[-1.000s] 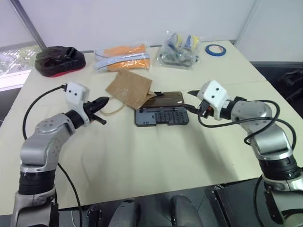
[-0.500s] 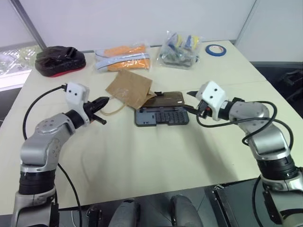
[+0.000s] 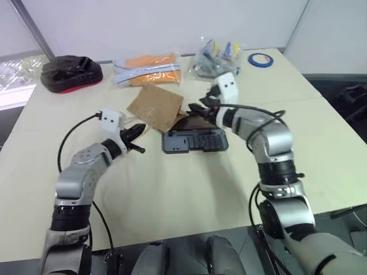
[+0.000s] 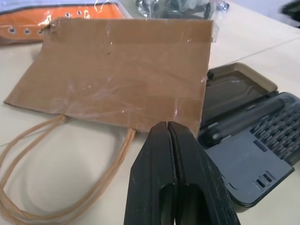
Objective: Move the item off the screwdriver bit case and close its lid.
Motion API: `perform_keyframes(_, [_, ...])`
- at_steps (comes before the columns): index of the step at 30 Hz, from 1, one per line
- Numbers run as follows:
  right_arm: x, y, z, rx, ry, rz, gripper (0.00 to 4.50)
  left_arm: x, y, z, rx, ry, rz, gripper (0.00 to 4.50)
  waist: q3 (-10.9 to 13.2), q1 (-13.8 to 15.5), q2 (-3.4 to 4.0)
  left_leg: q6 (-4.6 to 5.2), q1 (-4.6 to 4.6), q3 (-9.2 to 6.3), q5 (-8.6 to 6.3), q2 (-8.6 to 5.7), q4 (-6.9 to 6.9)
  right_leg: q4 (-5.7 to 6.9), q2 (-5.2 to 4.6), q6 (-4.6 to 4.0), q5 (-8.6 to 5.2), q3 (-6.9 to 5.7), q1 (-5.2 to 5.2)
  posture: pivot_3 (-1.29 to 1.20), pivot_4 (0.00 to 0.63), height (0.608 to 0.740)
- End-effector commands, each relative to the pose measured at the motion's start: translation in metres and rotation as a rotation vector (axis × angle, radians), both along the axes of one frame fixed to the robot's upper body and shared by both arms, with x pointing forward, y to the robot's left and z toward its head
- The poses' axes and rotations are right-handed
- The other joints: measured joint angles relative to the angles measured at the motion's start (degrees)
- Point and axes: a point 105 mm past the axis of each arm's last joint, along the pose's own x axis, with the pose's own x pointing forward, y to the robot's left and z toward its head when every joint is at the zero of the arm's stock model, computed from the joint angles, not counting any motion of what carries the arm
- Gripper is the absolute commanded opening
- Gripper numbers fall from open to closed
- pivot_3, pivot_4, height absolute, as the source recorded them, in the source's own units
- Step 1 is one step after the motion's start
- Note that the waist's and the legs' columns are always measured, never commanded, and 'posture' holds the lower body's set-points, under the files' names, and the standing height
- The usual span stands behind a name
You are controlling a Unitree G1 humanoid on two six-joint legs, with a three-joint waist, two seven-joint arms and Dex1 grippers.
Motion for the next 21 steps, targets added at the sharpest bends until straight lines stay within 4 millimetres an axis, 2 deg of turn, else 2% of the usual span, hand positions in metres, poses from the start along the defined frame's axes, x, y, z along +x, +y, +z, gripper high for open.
perform_keyframes(1, [0.015,0.016,0.005,0.056,0.022,-0.031,2.40,0.000,-0.004,0.006,0.021,-0.046,-0.004,0.00,0.00,-0.12,0.00,-0.01,0.00,-0.02,0.01,0.00,0.00,0.01,0.00,0.00,0.00,-0.01,0.00,0.00,0.150,0.740])
perform_keyframes(12, [0.034,0.039,-0.006,0.101,0.082,-0.038,2.40,-0.005,0.000,0.009,0.048,-0.059,0.006,0.00,0.00,-2.26,0.01,-0.01,0.00,-0.05,0.01,0.03,-0.11,0.06,0.02,0.00,0.00,-0.02,-0.07,0.00,0.150,0.740])
perform_keyframes(21, [0.032,0.060,0.006,0.153,0.087,0.036,2.40,-0.011,0.001,0.007,0.061,-0.059,0.015,0.00,0.01,-2.81,0.03,-0.01,-0.01,-0.07,0.01,0.05,-0.15,0.06,0.01,0.00,0.00,-0.01,-0.08,0.00,0.150,0.740])
